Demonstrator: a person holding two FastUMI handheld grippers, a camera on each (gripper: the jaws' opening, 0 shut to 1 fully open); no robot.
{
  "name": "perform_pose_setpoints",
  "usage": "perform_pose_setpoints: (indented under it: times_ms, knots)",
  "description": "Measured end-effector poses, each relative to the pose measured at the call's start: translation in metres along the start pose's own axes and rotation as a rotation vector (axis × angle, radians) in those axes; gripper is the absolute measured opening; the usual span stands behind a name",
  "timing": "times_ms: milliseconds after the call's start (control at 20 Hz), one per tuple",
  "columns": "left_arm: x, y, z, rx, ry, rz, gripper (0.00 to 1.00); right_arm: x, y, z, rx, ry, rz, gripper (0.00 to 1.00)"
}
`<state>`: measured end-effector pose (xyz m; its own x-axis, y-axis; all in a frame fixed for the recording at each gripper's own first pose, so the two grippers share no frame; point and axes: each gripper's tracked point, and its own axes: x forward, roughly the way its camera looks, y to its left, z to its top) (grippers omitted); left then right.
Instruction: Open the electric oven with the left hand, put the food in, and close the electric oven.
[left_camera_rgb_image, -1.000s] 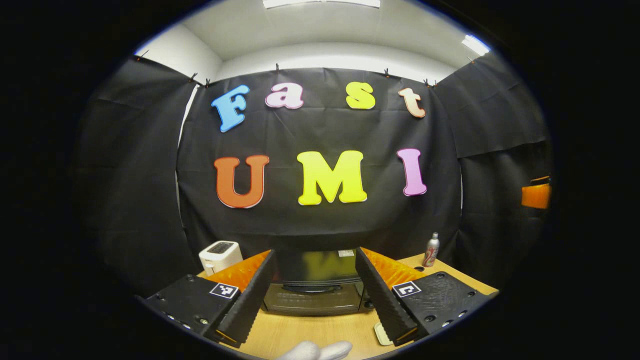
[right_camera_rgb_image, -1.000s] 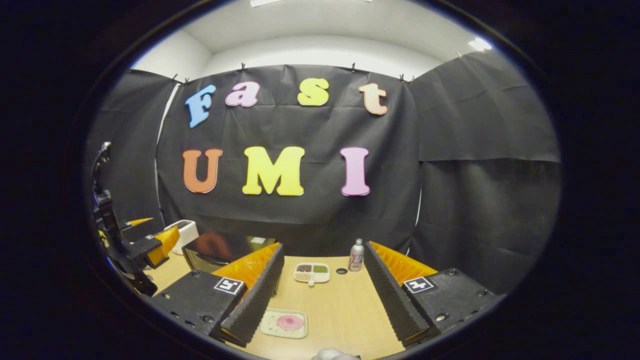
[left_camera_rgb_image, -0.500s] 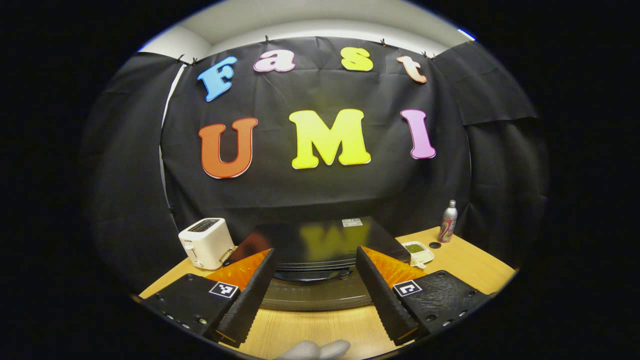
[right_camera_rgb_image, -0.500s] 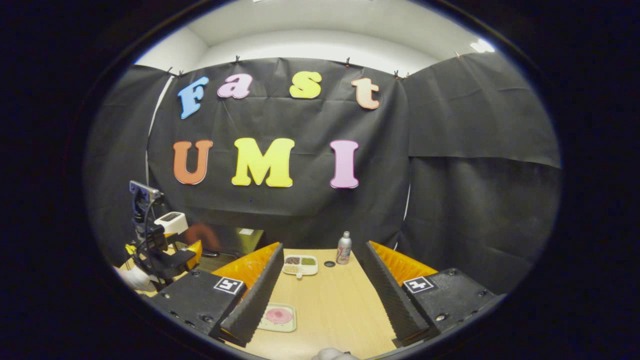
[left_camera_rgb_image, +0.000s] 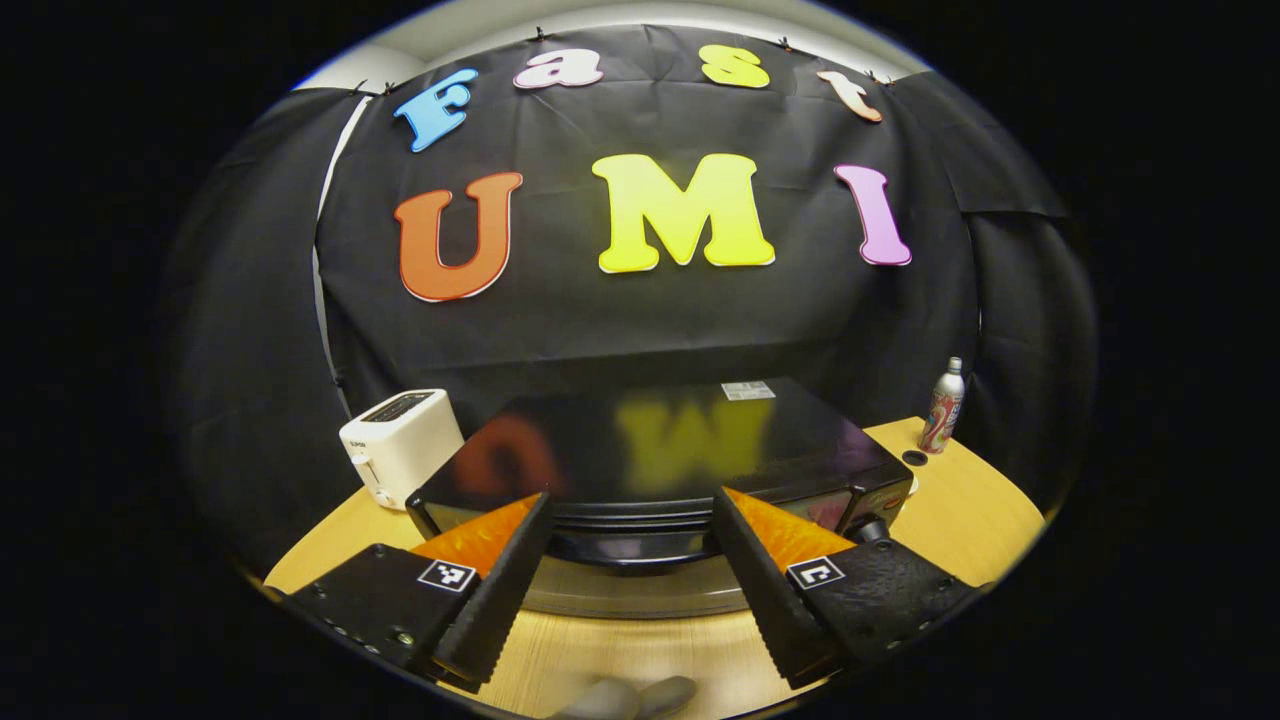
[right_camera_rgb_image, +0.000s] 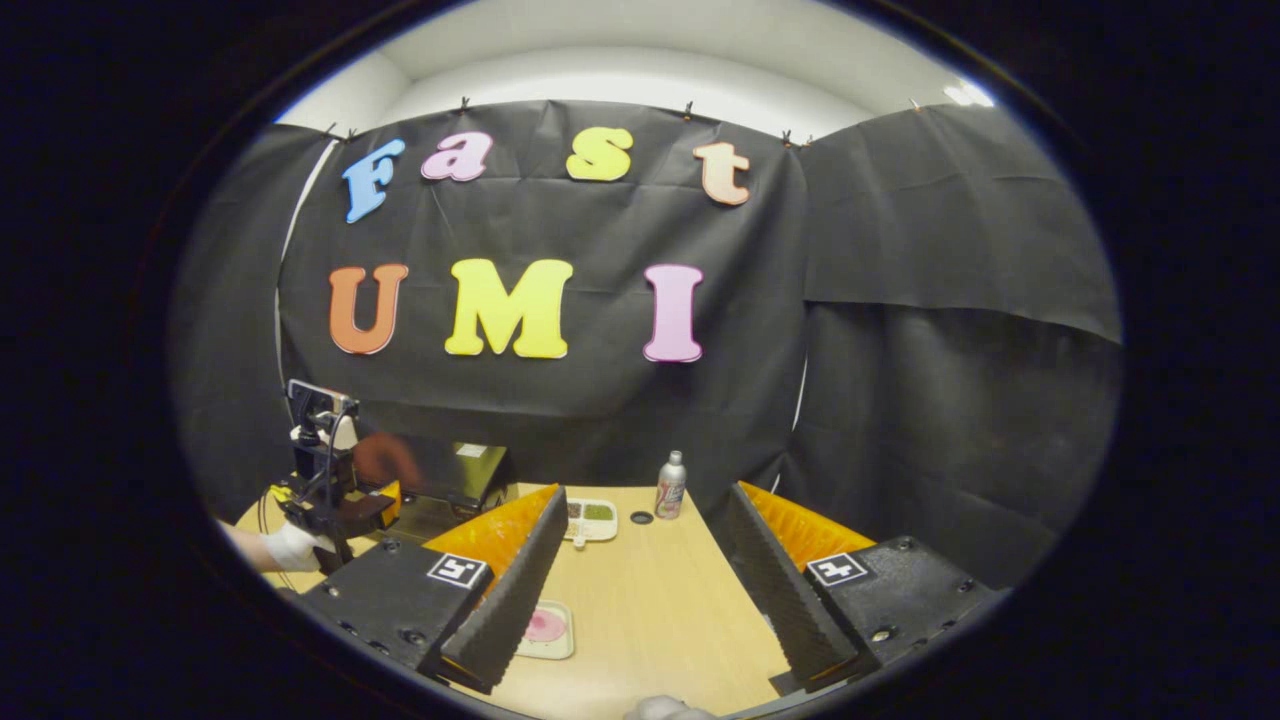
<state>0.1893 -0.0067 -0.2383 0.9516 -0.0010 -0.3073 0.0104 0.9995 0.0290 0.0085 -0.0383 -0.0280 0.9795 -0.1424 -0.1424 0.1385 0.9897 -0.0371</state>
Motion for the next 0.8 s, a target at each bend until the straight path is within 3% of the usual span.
perform_pose_setpoints:
  times_ms: [800]
  knots:
    - [-0.011,0.001,-0.007,-0.014,-0.001,-0.017,0.97,-0.014,0.005,-0.012,0.023,0.024,0.035,1.00]
